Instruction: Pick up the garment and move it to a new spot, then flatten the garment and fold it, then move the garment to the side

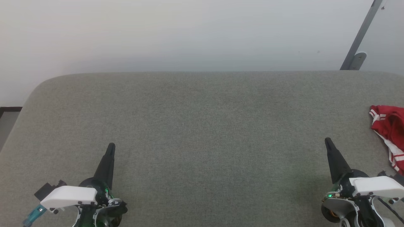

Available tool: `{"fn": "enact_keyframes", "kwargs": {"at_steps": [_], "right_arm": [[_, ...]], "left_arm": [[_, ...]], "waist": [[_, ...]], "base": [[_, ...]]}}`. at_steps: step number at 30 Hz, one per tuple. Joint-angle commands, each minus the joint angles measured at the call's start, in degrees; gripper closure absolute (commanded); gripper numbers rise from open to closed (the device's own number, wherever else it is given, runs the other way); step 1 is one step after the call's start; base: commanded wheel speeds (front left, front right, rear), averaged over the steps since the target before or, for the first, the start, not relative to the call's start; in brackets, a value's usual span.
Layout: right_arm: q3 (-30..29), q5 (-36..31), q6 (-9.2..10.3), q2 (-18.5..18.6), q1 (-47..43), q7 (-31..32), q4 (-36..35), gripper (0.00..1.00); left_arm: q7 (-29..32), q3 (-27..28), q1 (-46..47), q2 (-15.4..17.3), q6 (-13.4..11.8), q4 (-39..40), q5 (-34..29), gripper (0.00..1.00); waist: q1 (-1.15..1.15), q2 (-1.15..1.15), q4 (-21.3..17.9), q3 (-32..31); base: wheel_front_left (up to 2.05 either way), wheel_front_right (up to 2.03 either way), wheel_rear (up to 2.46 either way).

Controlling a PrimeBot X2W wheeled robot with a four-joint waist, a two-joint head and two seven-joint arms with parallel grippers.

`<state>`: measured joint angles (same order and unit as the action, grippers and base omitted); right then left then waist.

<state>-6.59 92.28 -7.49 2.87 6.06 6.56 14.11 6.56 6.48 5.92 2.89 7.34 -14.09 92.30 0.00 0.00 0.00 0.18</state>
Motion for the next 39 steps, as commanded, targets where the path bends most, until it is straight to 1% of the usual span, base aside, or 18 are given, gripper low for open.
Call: {"fn": "enact_keyframes", "kwargs": {"at_steps": [1,39], "right_arm": [[0.0,0.2,0.0,-0.2,0.3,0.1,-0.2,1.0],[0.0,0.3,0.0,-0.2,0.3,0.1,-0.2,1.0]], "left_arm": [[0.2,0.1,0.7,-0.2,0.3,0.0,0.2,1.0],[0.2,0.1,0.7,-0.2,0.3,0.0,0.2,1.0]], "waist": [[0.0,0.0,0.0,0.0],[0.0,0.0,0.0,0.0]], "base": [[0.0,0.0,0.0],[0.0,0.0,0.0]]}}
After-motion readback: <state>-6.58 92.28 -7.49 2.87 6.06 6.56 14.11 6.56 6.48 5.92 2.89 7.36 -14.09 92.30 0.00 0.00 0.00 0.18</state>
